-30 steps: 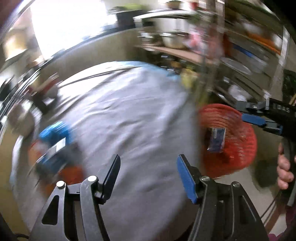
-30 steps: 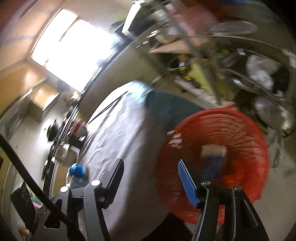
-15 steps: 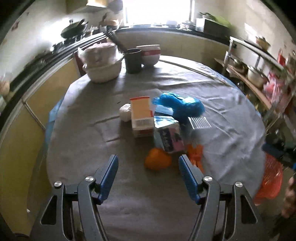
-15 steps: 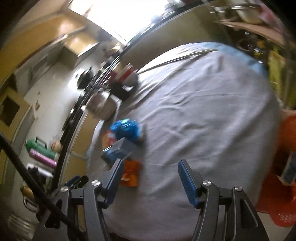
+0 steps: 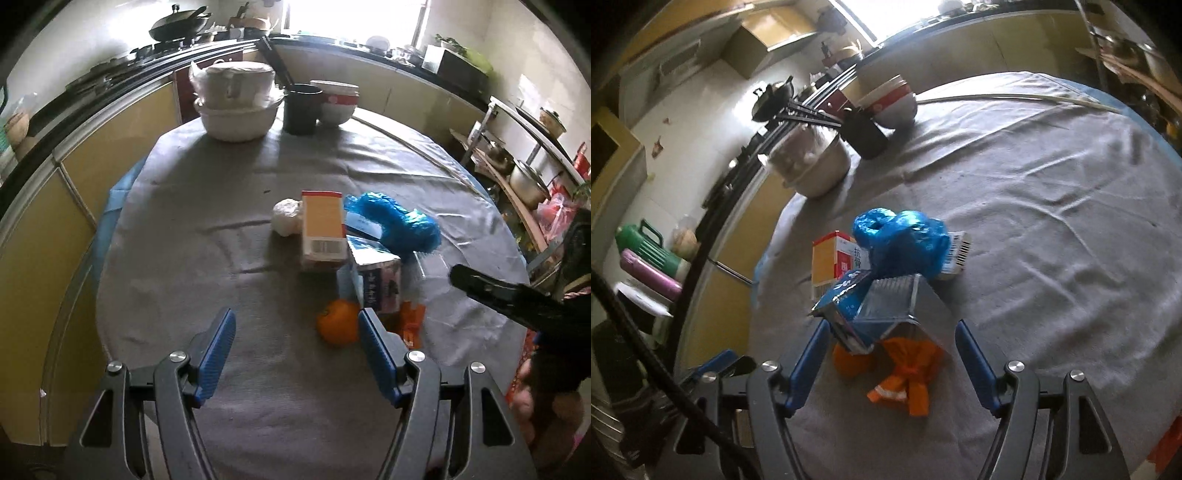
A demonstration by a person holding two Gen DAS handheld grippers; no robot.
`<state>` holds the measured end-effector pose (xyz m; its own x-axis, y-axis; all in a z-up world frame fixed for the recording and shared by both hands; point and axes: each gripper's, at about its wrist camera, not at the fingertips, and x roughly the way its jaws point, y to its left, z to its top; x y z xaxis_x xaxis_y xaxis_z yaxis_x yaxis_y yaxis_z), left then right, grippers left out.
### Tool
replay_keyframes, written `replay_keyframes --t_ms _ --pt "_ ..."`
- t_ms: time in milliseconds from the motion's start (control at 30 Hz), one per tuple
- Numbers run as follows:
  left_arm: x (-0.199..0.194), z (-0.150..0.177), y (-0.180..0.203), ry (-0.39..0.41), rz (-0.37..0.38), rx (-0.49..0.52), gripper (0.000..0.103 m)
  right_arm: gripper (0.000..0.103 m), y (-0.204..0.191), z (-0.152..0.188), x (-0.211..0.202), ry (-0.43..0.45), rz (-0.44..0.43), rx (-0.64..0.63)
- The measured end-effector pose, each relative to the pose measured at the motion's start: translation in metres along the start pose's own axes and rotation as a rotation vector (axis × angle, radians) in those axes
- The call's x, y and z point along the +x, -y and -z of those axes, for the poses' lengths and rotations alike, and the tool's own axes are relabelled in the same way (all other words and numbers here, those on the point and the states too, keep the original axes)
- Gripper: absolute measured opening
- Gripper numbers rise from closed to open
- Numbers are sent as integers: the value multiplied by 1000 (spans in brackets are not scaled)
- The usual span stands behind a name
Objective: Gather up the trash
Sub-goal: 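Return to the table and grasp the clear plastic tray with the right tool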
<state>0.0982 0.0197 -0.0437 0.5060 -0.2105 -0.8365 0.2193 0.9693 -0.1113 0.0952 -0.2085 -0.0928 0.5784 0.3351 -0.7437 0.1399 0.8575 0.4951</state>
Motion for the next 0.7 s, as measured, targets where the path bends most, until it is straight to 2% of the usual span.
replay_keyframes --t_ms 233,333,400,700 --pt "-2 -4 -4 0 5 -18 69 74 -11 0 34 -54 62 -20" --pt "1 -5 0 -10 15 -16 69 74 -7 1 36 -13 72 -18" --pt "5 -6 4 -23 30 -18 69 60 0 1 33 18 76 -25" --pt "35 -21 35 -80 95 -10 69 60 38 12 -3 87 26 16"
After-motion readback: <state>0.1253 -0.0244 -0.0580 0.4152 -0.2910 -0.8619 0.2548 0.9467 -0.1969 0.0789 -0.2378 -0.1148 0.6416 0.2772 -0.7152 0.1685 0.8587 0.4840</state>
